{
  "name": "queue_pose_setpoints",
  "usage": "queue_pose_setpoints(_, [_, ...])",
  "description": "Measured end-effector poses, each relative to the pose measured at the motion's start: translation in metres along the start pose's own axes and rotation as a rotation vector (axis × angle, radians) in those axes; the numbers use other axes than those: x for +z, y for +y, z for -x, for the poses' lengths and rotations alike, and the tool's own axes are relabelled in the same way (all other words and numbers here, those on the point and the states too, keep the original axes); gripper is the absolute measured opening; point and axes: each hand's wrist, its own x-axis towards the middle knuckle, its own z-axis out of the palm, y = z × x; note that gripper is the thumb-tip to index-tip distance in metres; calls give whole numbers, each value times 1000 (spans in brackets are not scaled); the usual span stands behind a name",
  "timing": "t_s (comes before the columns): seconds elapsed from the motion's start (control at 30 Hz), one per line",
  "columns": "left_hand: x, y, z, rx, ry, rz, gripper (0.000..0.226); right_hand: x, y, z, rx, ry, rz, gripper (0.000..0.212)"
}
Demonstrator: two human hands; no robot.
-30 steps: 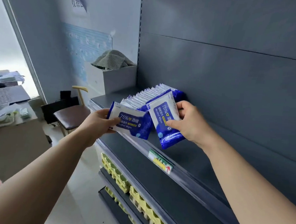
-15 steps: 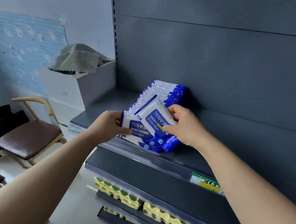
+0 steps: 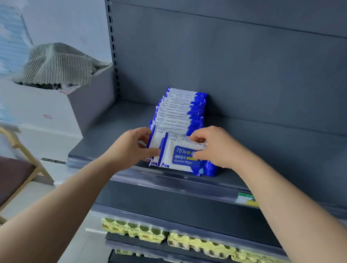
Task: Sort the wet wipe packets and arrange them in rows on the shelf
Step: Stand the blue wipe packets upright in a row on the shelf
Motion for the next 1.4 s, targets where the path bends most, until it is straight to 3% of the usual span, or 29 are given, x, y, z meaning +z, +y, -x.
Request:
queue_pose_setpoints(0.07, [-5,0,2,-29,-79,151,6,6,-4,-2,22,39,-5,31])
queue_pose_setpoints(0.17, [-10,-6,7,-42,-149,250,30,14,-13,-6,20,73,8,32])
queue_pose_setpoints(0.23, [-9,-8,8,14,-219,121,60,18,-22,-5,7,84,36,33])
queue_pose_setpoints(0.3, [-4,-12,8,45,-202,-152,72,21,-29,-1,11,97,85,40])
queue_pose_setpoints(0.43, [0,-20,9,84,-113,-296,47,25,-24,11,106,201,228,79])
queue_pose_setpoints(0.5, [-3,-23,11,77,-143,-273,52,24,-14,18,175,201,214,95])
queue_pose_setpoints(0.57, [-5,-22,11,66,-181,-264,67,23,-5,22,224,168,130,93])
queue_pose_setpoints(0.77, [4,-15,-2,10,-97,-236,61,34,-2,13,191,177,-179,59])
queue_pose_setpoints(0.9, [13,-11,-4,25,-53,-307,62,38,-4,8,166,191,-230,61])
queue_pose_setpoints(1.0, [12,-18,3,33,-166,-408,69,34,-1,20,180,140,-209,78])
queue_pose_setpoints(1.07, [2,-23,4,-10,-260,-309,75,29,2,25,196,131,-236,92])
queue_pose_setpoints(1.17, [-8,-23,-2,-144,-261,110,89,27,1,23,244,61,-294,106])
queue_pose_setpoints(1.27, [1,-17,-1,-99,-303,203,48,40,-6,19,253,-26,-295,104])
queue_pose_setpoints(1.4, [6,-11,2,-118,-329,307,39,45,-1,14,242,-78,-326,101])
